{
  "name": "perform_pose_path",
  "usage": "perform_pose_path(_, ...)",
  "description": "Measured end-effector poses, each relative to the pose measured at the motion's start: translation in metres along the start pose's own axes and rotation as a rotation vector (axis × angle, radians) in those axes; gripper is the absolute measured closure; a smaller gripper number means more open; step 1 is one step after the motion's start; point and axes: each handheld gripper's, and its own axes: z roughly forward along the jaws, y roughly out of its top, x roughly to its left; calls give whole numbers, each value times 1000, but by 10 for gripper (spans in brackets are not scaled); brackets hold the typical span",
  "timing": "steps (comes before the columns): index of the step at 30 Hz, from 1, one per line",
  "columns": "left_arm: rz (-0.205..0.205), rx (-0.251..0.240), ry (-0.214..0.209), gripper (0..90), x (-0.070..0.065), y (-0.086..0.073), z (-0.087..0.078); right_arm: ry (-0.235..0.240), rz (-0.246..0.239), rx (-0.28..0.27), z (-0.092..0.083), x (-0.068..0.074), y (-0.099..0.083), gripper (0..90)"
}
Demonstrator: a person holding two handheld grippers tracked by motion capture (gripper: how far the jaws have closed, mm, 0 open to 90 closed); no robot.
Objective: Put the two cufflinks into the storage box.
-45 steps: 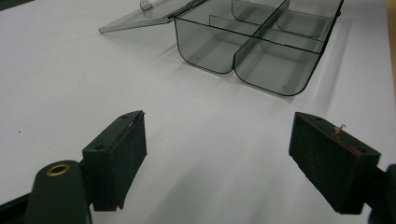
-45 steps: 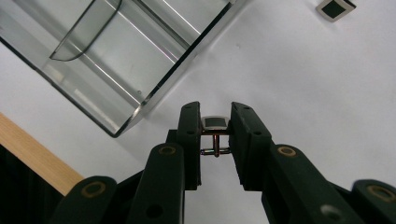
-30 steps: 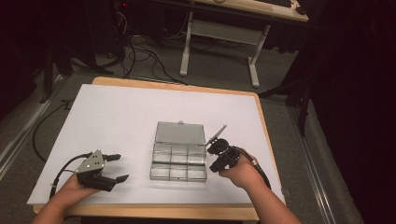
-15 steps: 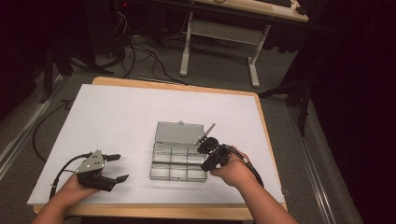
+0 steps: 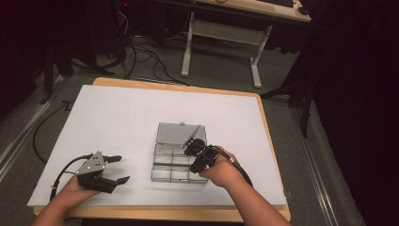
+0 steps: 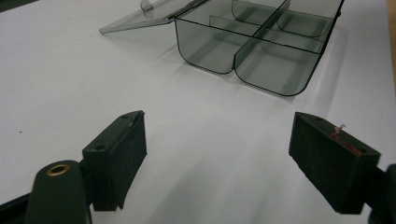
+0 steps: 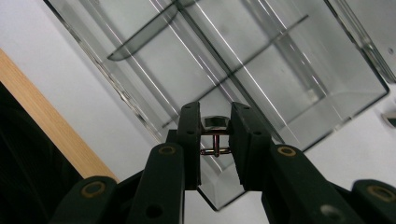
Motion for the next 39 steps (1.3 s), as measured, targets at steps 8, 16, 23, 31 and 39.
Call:
perform_pose_path(8,0,0,-1,196,0,0,0,12,-36,6,7,10,14,753)
perform_pose_path(16,1,0,-2,196,0,0,0,19,-58,6,12,19,27,753)
perform_pose_path(23,3,0,-3,196,0,0,0,36,-94,-9,19,27,38,753)
perform_pose_path(31,3,0,-4,196,0,0,0,41,-121,-17,23,38,51,753)
perform_pose_path(39,3,-1,-6,196,0,0,0,44,-164,-9,31,48,67,754)
